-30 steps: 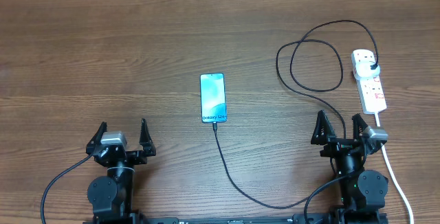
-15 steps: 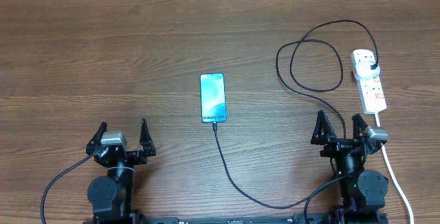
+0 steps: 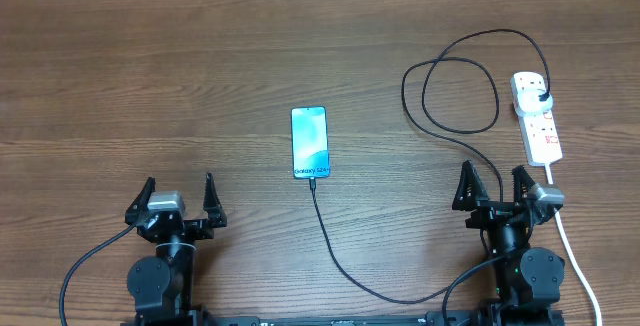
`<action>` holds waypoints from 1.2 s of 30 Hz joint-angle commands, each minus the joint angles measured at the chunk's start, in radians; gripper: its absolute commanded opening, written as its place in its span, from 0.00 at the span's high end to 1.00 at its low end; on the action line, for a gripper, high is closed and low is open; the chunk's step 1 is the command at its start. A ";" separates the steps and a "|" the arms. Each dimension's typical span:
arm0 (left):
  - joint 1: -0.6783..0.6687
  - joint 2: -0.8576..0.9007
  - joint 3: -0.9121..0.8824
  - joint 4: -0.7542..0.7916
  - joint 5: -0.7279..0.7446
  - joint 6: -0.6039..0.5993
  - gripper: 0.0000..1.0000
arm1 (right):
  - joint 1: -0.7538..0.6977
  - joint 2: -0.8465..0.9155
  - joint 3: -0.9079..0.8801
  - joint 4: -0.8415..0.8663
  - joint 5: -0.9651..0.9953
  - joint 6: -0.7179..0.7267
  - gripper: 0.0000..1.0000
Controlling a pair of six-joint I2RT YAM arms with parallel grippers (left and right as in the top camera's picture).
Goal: Plug charger to phone and switch on socket
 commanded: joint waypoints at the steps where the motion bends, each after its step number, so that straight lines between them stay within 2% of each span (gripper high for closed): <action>1: 0.016 -0.011 -0.012 0.007 -0.005 0.019 0.00 | 0.009 -0.012 -0.011 0.006 -0.010 -0.012 0.00; 36: 0.035 -0.011 -0.012 0.007 -0.005 0.019 0.00 | 0.009 -0.012 -0.011 0.006 -0.010 -0.012 0.00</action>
